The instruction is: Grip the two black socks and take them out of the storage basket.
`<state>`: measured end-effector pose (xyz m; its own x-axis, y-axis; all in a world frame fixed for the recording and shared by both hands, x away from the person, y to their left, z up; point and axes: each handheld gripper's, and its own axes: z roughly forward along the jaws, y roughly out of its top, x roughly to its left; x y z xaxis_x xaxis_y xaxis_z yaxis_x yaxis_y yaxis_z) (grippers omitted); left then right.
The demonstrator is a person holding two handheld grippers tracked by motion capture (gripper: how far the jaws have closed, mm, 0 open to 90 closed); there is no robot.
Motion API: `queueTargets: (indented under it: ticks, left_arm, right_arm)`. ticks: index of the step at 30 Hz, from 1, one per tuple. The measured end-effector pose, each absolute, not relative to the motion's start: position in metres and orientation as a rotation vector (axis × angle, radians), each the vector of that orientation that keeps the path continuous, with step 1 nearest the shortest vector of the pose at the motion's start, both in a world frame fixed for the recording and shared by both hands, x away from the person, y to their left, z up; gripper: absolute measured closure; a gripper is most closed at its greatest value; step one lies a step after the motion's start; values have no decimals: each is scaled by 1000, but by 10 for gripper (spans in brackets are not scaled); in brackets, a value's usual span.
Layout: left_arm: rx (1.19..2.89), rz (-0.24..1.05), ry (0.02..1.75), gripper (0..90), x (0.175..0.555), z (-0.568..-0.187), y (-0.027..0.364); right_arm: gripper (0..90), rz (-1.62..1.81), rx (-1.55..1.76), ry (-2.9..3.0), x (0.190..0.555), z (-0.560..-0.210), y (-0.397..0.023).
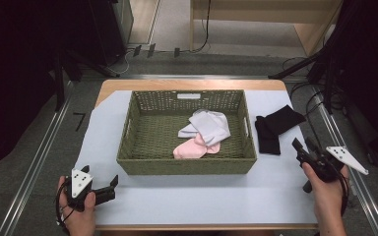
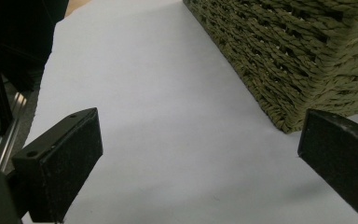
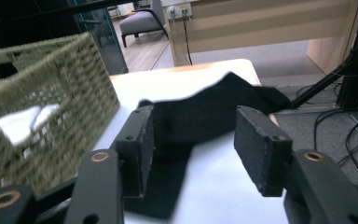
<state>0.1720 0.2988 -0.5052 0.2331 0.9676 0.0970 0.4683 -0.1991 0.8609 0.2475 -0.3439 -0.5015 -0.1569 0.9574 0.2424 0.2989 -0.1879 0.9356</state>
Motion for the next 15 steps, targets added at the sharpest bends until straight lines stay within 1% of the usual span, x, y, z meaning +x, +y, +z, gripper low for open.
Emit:
queueTargets:
  ticks: [4,6,12,15]
  left_arm:
    - [1791,882,1324,6,172,-505,299]
    - [1794,883,1324,6,172,-505,298]
    - [1793,887,1319,6,172,-505,298]
    - [1789,886,1319,6,172,-505,298]
  right_arm:
    - [394,1366,1467,1481,233,-509,-351]
    - [387,1365,1443,1493,225,-511,-355]
    - [265,1377,1407,1478,205,-515,-367]
    - [231,1358,1423,1468,194,-520,-376]
